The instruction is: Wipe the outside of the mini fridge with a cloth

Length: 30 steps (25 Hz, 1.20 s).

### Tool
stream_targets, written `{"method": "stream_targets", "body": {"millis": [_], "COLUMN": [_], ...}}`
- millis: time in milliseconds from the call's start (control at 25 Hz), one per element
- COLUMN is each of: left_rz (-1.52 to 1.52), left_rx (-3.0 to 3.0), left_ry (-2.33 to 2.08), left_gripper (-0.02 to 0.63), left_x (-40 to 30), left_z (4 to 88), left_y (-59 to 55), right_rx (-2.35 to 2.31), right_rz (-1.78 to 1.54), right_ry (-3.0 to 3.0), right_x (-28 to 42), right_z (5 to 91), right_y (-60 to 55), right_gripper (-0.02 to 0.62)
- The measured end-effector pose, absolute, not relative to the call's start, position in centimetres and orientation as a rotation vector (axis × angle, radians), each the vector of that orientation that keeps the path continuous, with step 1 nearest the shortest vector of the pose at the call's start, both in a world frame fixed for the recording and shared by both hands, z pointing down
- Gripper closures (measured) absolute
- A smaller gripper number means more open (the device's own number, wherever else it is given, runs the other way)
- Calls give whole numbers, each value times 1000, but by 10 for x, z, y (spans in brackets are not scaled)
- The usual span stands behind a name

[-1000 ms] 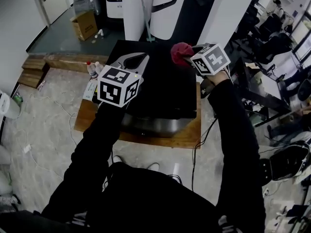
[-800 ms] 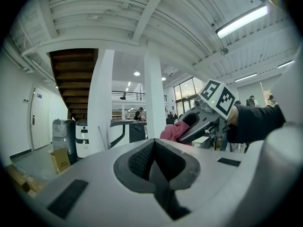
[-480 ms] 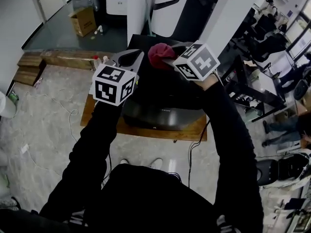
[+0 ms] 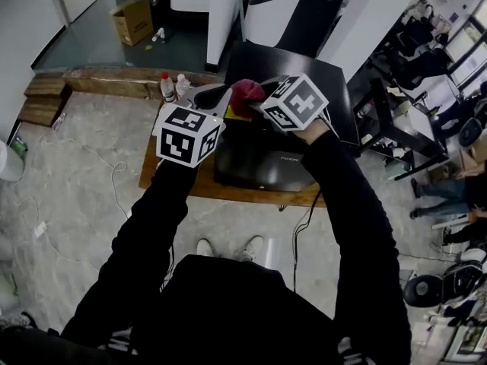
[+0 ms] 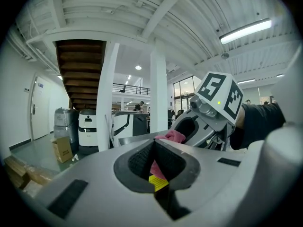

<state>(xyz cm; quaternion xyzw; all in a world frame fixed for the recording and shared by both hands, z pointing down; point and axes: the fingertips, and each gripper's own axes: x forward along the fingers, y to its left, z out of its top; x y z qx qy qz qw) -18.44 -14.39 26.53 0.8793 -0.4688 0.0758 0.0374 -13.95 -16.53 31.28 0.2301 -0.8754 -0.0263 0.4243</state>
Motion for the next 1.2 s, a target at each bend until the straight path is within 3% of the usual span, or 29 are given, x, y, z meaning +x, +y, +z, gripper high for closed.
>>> {"method": "stream_targets", "body": {"millis": [560,1200], "left_rz": [270,301], "left_rx": [2688,2697], "left_ry": [-1340,-1360], "left_gripper": [600,600], "left_x": [-142,14], "left_z": [295,281], "left_y": [-136,-129], "right_rx": [608,596], "right_rz": [-82,-96], "right_ry": [-2124,-2116], "right_x": [-111,50], "right_z": [350,344], "right_y": [-172,-169], "right_gripper": [449,451]}}
